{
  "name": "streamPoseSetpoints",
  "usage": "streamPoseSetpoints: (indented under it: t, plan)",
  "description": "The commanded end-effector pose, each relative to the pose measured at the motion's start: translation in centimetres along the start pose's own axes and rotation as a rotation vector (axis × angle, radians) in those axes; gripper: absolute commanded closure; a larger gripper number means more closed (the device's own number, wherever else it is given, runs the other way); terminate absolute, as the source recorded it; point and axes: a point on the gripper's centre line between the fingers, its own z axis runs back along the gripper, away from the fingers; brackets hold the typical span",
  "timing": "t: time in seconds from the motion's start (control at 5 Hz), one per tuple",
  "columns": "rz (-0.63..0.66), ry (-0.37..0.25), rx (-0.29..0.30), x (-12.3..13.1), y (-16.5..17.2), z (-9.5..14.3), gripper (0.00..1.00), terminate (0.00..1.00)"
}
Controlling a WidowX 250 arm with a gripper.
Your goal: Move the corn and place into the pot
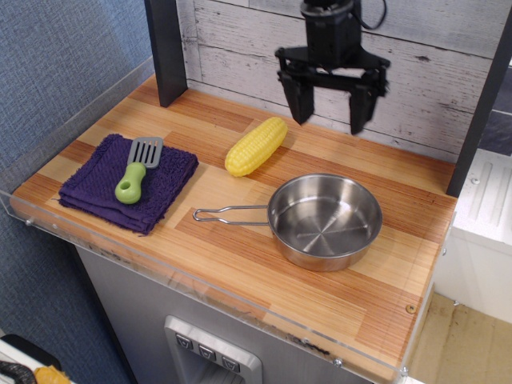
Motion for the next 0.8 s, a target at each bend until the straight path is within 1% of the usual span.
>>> streamPoseSetpoints:
  t: [0.0,0.2,0.4,0.6]
  plan:
    - [0.074,-0.097,0.025,2.0,6.1,3.4,0.00,0.00]
    - [0.075,-0.102,0.020,1.3,7.4,4.4,0.00,0.00]
    - [0.049,-0.076,0.000,0.1,6.8,3.6,0.00,0.00]
    - [0.018,-0.041,-0.015,-1.0,5.8,2.0,0.00,0.00]
